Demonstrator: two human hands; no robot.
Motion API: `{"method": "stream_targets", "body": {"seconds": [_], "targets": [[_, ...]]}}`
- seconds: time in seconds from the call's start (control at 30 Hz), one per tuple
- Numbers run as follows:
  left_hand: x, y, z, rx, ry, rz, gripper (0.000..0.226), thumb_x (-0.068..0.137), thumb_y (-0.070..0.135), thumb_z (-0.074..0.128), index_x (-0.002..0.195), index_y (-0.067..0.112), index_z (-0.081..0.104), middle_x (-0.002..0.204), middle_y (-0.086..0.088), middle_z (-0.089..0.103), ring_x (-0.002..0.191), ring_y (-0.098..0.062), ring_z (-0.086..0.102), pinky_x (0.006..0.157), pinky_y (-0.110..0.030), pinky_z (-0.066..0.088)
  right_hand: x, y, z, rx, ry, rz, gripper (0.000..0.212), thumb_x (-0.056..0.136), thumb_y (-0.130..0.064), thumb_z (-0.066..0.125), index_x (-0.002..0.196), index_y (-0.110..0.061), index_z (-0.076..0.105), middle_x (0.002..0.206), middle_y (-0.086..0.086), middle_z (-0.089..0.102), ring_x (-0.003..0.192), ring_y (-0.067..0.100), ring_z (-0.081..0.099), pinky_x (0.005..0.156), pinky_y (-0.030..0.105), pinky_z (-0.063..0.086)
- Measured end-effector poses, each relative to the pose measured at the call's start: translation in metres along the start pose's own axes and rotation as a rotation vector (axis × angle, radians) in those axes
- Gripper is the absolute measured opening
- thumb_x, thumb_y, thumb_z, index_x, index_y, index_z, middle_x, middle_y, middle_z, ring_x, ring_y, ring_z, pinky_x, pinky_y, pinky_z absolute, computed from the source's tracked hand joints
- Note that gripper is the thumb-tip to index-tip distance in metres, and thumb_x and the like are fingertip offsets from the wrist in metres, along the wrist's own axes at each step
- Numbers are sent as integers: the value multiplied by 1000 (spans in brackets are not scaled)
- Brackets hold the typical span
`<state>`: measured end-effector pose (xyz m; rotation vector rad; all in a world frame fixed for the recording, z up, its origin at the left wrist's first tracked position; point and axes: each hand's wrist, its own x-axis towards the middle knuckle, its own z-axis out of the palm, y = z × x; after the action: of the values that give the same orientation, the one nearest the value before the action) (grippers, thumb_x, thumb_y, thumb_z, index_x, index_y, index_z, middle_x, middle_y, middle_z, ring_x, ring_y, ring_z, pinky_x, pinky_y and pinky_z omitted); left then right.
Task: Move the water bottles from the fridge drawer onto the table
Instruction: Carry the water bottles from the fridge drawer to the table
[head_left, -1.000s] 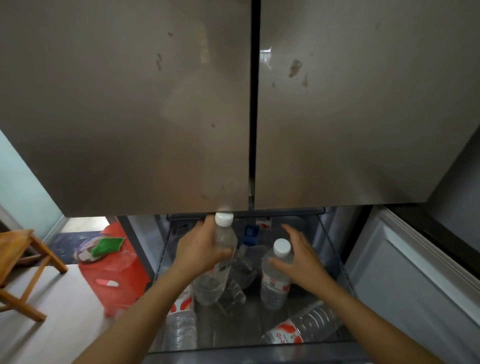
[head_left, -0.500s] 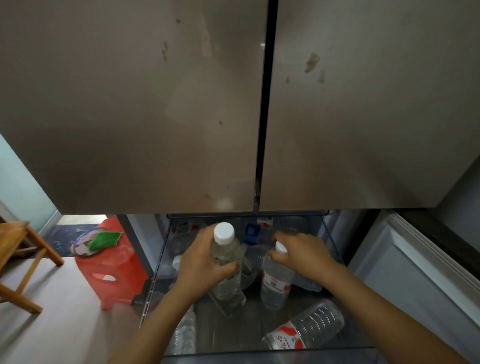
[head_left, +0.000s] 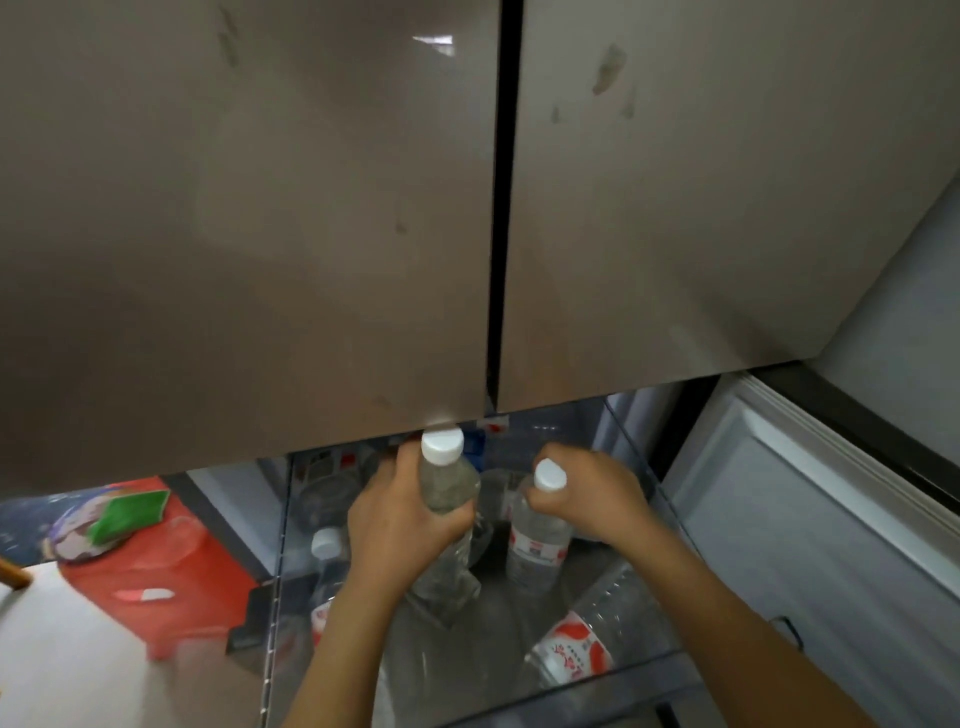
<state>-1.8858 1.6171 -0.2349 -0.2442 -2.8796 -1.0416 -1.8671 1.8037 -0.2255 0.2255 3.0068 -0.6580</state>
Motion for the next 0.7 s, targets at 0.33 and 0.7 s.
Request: {"method": "stream_targets", "body": {"seconds": [0.33, 0.7], "targets": [[-8, 6, 1, 43, -34, 58, 69, 71, 34, 72, 128, 20, 37, 121, -9, 51, 105, -34, 54, 79, -40, 44, -46, 10, 0, 49, 173, 186, 33, 81, -39, 61, 104, -15, 56, 100, 3, 64, 89, 21, 59, 66, 25, 39], [-84, 77, -31, -96, 289, 193, 68, 71, 19, 76, 129, 15, 41, 125, -9, 49, 111, -28, 51, 86, -42, 43, -123, 13, -106, 92, 548, -78, 35, 82, -42, 61, 101, -13, 61, 96, 5, 63, 78, 16, 50, 64, 28, 39]]}}
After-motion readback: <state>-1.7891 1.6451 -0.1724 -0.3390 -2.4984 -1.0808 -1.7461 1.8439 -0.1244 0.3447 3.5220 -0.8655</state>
